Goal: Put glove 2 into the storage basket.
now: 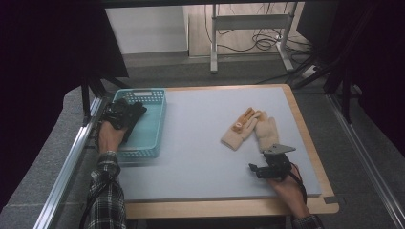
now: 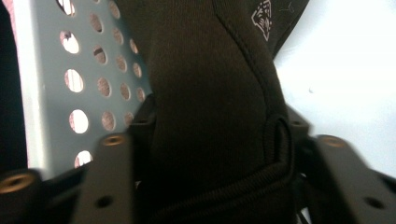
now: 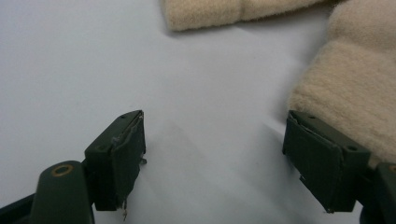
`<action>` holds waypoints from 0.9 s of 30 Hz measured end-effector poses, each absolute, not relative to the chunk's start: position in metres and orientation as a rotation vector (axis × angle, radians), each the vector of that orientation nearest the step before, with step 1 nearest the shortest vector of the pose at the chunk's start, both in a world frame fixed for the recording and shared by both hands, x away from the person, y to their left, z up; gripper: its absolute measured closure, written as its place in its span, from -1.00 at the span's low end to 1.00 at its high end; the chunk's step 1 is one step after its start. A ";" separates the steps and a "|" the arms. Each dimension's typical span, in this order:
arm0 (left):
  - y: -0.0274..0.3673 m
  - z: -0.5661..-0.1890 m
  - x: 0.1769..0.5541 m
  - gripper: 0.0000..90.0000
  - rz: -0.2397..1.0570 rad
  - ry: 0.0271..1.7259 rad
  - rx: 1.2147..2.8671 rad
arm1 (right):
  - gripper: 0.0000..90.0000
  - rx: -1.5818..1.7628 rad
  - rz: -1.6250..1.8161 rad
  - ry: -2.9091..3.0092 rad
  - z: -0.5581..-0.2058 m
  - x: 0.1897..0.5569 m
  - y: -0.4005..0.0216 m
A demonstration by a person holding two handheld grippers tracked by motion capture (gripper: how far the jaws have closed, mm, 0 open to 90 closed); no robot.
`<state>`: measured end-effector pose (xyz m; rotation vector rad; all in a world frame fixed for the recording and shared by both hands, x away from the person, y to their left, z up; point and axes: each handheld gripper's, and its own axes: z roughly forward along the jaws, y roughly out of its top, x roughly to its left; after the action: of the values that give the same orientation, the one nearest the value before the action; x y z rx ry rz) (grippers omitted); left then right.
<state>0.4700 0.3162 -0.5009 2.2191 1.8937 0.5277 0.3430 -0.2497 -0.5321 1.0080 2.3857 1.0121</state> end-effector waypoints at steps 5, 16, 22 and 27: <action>0.315 -0.494 0.469 -0.40 0.502 1.845 2.231 | -0.53 1.008 1.012 2.386 -0.532 0.343 -0.250; 0.319 -0.473 0.461 -0.78 0.451 1.764 2.082 | -0.53 1.007 1.012 2.386 -0.532 0.343 -0.250; 0.319 -0.466 0.454 -0.82 0.426 1.695 2.036 | -0.53 1.007 1.012 2.386 -0.532 0.343 -0.250; 0.315 -0.457 0.445 -0.87 0.409 1.601 2.001 | -0.54 1.007 1.011 2.385 -0.532 0.343 -0.250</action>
<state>0.4447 0.3150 -0.4572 2.0012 1.6009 0.4095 0.3429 -0.2496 -0.5321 1.0074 2.3848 1.0112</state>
